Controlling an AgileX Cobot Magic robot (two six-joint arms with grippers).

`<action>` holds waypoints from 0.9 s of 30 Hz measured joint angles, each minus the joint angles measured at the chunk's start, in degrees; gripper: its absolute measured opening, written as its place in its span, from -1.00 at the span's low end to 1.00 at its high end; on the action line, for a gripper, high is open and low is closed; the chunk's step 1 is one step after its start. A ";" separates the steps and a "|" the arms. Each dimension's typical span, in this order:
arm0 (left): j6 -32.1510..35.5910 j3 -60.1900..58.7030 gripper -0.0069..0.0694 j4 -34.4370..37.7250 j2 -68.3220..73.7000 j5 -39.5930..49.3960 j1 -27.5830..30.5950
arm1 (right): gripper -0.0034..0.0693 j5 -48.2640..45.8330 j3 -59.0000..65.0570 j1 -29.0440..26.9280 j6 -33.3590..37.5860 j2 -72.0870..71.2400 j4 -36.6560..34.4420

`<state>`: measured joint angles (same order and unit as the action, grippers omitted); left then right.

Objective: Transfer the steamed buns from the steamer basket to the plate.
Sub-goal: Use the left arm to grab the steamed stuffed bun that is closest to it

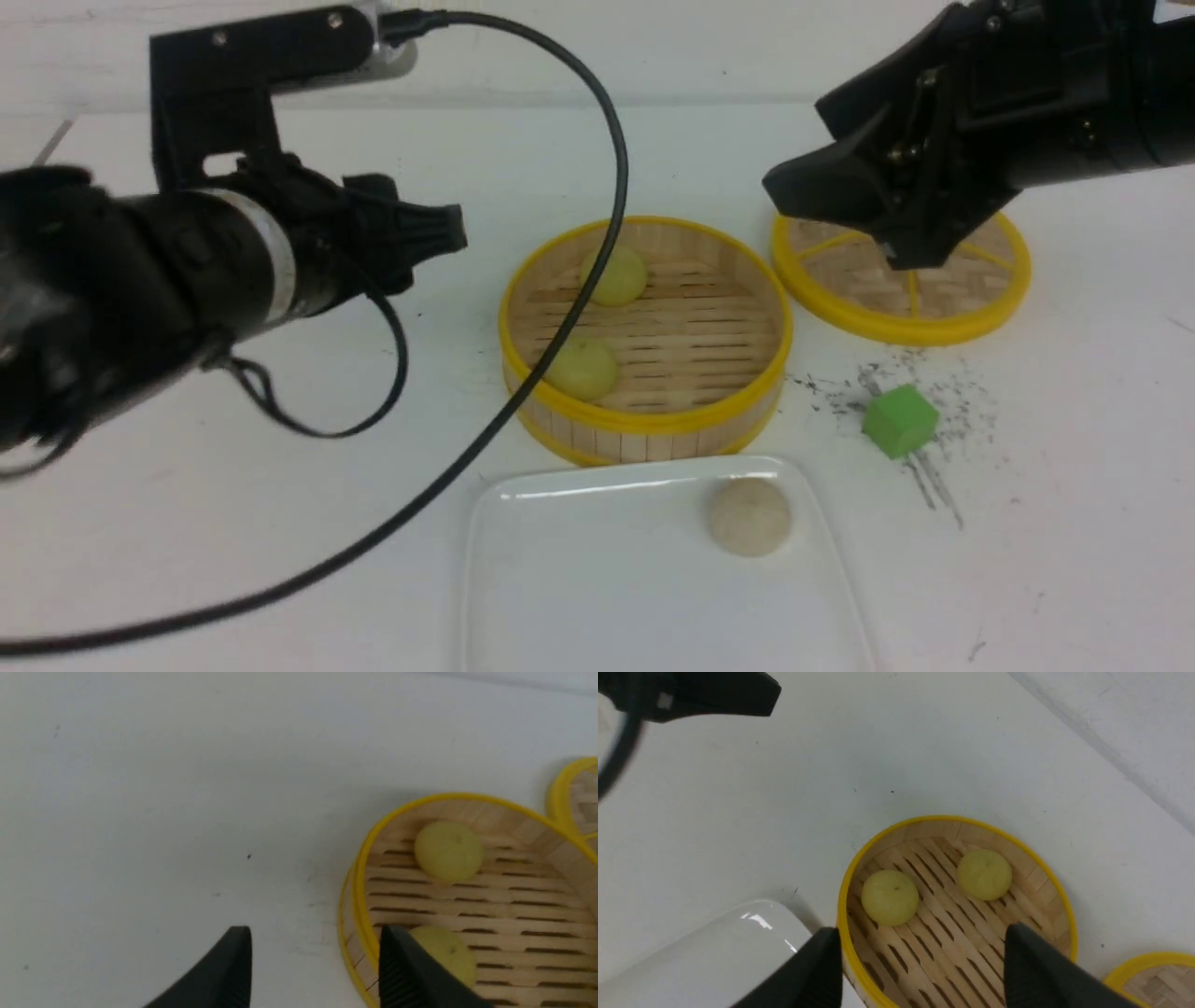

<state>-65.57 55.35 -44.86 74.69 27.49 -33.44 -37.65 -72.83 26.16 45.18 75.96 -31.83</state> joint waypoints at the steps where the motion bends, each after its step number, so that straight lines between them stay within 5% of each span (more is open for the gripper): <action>1: 3.14 2.02 0.20 3.73 1.64 1.99 0.00 | 0.37 -0.56 0.00 0.00 -0.62 0.00 0.00; 8: 27.71 12.14 0.17 24.62 10.48 6.38 0.00 | 0.37 -2.45 0.00 0.00 -1.15 0.00 0.00; 14: 42.33 18.07 0.17 29.70 17.18 10.21 0.00 | 0.37 -6.57 0.00 0.00 -1.15 0.00 0.00; 27: 47.77 18.57 0.17 30.81 24.80 4.06 0.00 | 0.36 -6.36 0.00 0.00 -2.79 -1.81 5.83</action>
<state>-17.79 73.92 -14.05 99.49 31.55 -33.44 -44.01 -72.83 26.16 42.40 74.15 -26.00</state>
